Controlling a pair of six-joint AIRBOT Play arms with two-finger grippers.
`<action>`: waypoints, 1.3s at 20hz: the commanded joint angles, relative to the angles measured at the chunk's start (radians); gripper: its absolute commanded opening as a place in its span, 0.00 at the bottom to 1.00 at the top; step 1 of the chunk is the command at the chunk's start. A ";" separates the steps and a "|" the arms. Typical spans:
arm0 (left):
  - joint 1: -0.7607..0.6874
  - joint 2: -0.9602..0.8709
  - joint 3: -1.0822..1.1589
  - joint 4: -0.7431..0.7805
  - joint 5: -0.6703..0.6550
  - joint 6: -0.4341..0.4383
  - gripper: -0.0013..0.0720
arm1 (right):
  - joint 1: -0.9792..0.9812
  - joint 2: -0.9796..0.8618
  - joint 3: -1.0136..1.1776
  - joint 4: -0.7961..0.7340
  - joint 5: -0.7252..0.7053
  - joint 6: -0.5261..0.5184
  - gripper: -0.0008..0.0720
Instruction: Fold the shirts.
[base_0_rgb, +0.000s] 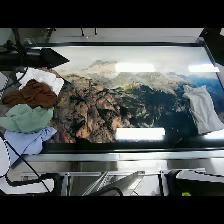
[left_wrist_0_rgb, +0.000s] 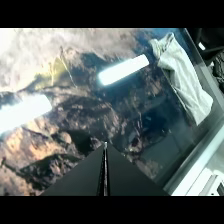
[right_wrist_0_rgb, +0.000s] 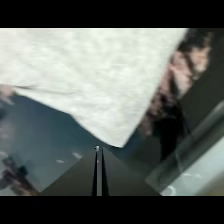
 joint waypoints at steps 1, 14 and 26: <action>0.022 0.010 0.063 0.003 -0.040 0.001 0.03 | 0.046 0.068 -0.003 0.123 -0.015 -0.026 0.03; -0.235 0.647 -0.969 0.005 0.044 -0.035 0.03 | 0.580 0.512 -0.551 0.123 -0.073 -0.099 0.03; -0.266 0.927 -1.176 0.005 0.125 -0.096 0.03 | 0.596 0.516 -0.555 0.123 -0.062 -0.117 0.03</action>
